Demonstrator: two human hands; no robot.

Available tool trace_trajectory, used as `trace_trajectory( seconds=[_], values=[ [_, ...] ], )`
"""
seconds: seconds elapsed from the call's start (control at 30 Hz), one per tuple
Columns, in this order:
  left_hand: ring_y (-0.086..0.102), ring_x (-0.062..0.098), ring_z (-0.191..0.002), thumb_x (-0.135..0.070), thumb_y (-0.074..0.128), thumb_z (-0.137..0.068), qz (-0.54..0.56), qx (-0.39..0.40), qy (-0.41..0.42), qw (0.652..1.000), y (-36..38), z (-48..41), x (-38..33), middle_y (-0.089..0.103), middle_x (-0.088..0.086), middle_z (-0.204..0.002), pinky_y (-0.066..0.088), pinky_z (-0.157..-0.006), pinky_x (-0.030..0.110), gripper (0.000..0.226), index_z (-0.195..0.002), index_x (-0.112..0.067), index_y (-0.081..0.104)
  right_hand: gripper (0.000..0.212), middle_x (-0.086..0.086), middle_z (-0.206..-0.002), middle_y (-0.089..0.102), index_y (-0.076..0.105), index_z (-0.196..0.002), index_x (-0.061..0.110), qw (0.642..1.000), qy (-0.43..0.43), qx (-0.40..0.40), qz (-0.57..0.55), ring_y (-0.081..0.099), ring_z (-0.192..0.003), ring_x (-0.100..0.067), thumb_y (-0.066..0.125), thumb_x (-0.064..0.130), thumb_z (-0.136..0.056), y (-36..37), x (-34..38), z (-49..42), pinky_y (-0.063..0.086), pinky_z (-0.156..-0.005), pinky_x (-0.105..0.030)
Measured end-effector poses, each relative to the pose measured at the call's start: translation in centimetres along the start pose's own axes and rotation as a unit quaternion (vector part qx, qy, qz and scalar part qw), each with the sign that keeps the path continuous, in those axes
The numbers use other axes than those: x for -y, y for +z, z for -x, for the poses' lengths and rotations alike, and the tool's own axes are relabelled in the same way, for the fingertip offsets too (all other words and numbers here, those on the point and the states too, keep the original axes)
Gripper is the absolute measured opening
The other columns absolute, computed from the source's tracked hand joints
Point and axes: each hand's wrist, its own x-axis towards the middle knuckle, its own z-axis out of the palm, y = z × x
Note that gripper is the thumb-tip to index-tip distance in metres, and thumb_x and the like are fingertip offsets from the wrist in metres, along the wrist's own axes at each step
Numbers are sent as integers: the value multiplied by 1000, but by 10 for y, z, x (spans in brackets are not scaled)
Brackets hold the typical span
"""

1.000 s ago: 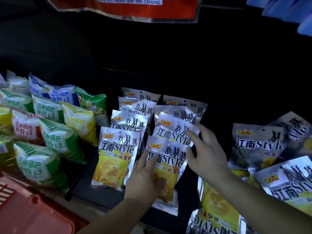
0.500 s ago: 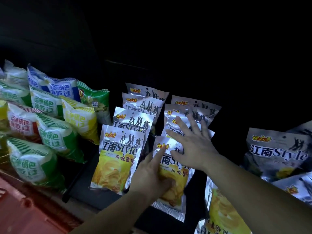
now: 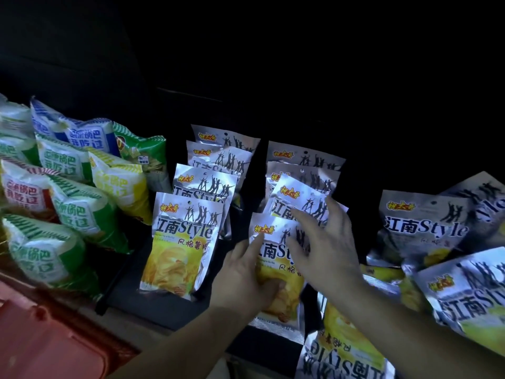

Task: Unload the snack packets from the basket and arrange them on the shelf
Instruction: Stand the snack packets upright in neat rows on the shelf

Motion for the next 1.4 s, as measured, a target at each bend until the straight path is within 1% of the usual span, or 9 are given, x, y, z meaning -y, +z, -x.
trace_trajectory(
  seconds=[0.13, 0.3, 0.4, 0.6, 0.83, 1.0, 1.13, 1.23, 1.4],
  values=[
    [43, 17, -137, -64, 71, -75, -19, -8, 13, 1000, -4, 3, 7, 28, -12, -157, 55, -89, 37, 99, -157, -46, 19, 59, 5, -167, -17, 28, -150, 56, 952, 188, 148, -192, 6, -156, -27, 55, 54, -97, 0, 13, 27, 38, -112, -43],
    [32, 11, -147, -58, 75, -74, -18, -3, 21, 1000, -9, 1, 7, 15, -22, -164, 54, -97, 37, 100, -156, -49, 19, 64, 10, -169, -9, 27, -153, 52, 929, 192, 136, -284, 25, -152, -26, 60, 45, -98, -3, 13, 13, 41, -104, -36],
    [28, 8, -149, -57, 76, -72, -18, 22, 19, 999, -7, 2, 5, 11, -26, -165, 52, -100, 35, 102, -155, -52, 18, 66, 11, -168, -12, 30, -151, 54, 946, 153, 142, -246, 44, -140, -25, 64, 43, -96, 0, 10, 14, 41, -90, -26],
    [26, 8, -151, -55, 79, -72, -7, 27, 14, 1000, -8, 13, 13, 10, -22, -167, 47, -107, 35, 102, -156, -49, 21, 83, 17, -166, -18, 24, -151, 58, 964, 111, 144, -192, 18, -155, -24, 76, 36, -90, 10, -2, 22, 46, -109, -40],
    [28, 9, -150, -47, 77, -82, 22, 0, 5, 1000, -23, 25, 6, 17, -17, -166, 44, -102, 26, 89, -155, -45, 27, 77, 9, -169, -14, 26, -153, 52, 968, 128, 127, -176, 17, -155, -27, 72, 35, -93, -4, -1, 26, 45, -108, -41],
    [47, 11, -135, -42, 70, -91, 43, 19, 14, 999, -34, 50, -7, 35, -16, -155, 52, -98, 36, 72, -154, -37, 35, 67, 10, -167, 13, 28, -155, 40, 978, 96, 144, -117, 34, -147, -22, 63, 41, -98, -45, -4, 37, 44, -110, -42],
    [62, 3, -105, -34, 70, -93, 134, 115, -25, 984, -39, 65, -44, 55, -21, -129, 57, -78, 24, 58, -144, -44, 45, 58, 8, -154, 39, 38, -151, 35, 967, 107, 217, -83, 57, -125, -19, 60, 46, -99, -91, -11, 59, 52, -99, -38],
    [66, 8, -95, -30, 77, -89, 211, 178, -47, 960, -25, 73, -78, 63, -12, -114, 60, -83, 35, 43, -125, -41, 57, 52, 4, -149, 48, 44, -147, 34, 956, 147, 243, -75, 62, -119, -21, 58, 47, -99, -115, -25, 83, 54, -96, -38],
    [51, 12, -133, -45, 74, -89, 122, 263, 14, 957, 11, 78, -110, 52, -12, -138, 47, -106, 32, 53, -137, -28, 60, 52, 2, -155, 43, 43, -150, 33, 963, 175, 192, -67, 45, -139, -23, 57, 42, -100, -120, -66, 129, 44, -107, -42]
  ],
)
